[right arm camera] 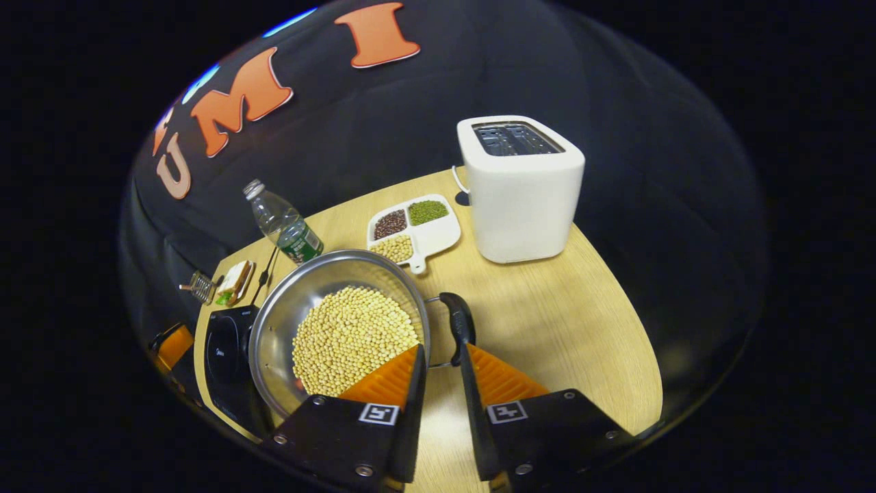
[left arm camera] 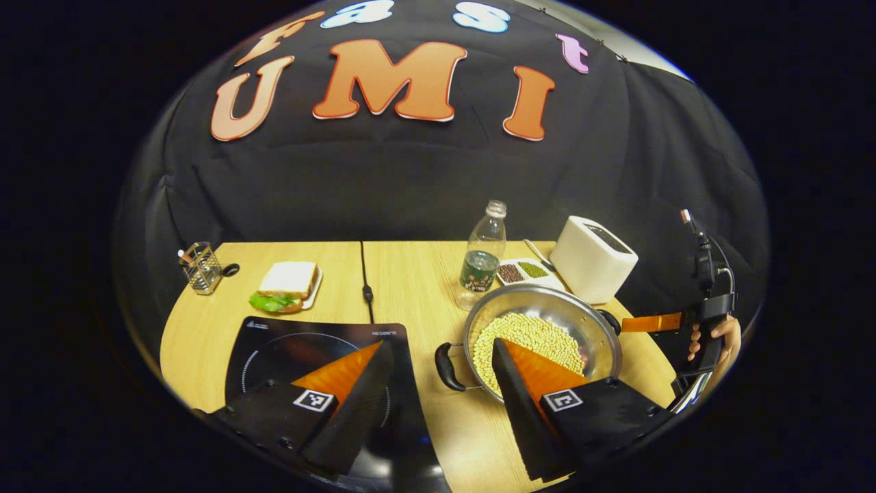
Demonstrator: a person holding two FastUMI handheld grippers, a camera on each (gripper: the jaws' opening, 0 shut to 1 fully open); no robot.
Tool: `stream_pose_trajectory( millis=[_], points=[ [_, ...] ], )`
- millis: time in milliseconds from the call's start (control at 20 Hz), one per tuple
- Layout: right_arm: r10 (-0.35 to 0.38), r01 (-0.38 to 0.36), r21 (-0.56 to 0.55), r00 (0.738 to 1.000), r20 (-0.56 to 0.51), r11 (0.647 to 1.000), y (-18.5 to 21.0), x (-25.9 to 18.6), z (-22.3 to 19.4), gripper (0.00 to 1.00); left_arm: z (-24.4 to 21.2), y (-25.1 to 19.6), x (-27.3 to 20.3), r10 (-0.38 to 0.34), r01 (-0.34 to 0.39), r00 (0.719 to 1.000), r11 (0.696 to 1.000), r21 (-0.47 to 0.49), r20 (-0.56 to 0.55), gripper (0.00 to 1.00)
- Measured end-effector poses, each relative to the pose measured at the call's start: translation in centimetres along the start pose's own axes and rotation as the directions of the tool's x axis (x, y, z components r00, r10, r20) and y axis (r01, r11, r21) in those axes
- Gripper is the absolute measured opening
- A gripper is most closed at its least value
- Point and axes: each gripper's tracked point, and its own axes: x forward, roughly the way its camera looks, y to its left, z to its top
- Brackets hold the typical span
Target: First push the handle of the pot to place it horizontally, then grasp the pot with both hands and set it on the induction cooktop.
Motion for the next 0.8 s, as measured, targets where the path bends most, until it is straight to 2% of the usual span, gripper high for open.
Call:
stream_pose_trajectory(
  millis=[100, 200, 300, 400, 600, 800],
  points=[
    [-0.012, 0.013, -0.057, 1.000, 0.003, 0.998, 0.3, 0.6, 0.0, 0.52, -1.3, -1.0, 1.6, -0.010, 0.010, 0.999, 1.000, 0.004, -0.045, 0.95],
    [-0.028, 0.028, -0.091, 1.000, 0.001, 0.995, 0.4, 1.2, -0.1, 0.65, -2.5, -1.7, 3.3, -0.006, 0.007, 0.997, 1.000, 0.011, -0.079, 0.96],
    [-0.054, 0.053, -0.119, 0.999, -0.003, 0.991, 0.0, 1.9, -0.3, 0.73, -3.3, -1.0, 4.4, 0.031, -0.029, 0.995, 0.999, 0.024, -0.093, 0.95],
    [-0.074, 0.075, -0.141, 0.997, 0.007, 0.987, -0.5, 2.4, -0.1, 0.76, -4.6, -1.2, 5.7, 0.040, -0.037, 0.993, 0.999, 0.029, -0.113, 0.95],
    [-0.085, 0.087, -0.153, 0.996, 0.018, 0.984, -0.7, 3.1, 0.0, 0.76, -6.6, -1.2, 8.1, 0.065, -0.060, 0.989, 0.997, 0.040, -0.131, 0.96],
    [-0.099, 0.102, -0.174, 0.995, 0.025, 0.979, -0.9, 4.0, -0.2, 0.76, -7.0, -1.6, 10.0, 0.060, -0.060, 0.990, 0.998, 0.009, -0.125, 0.95]
  ],
)
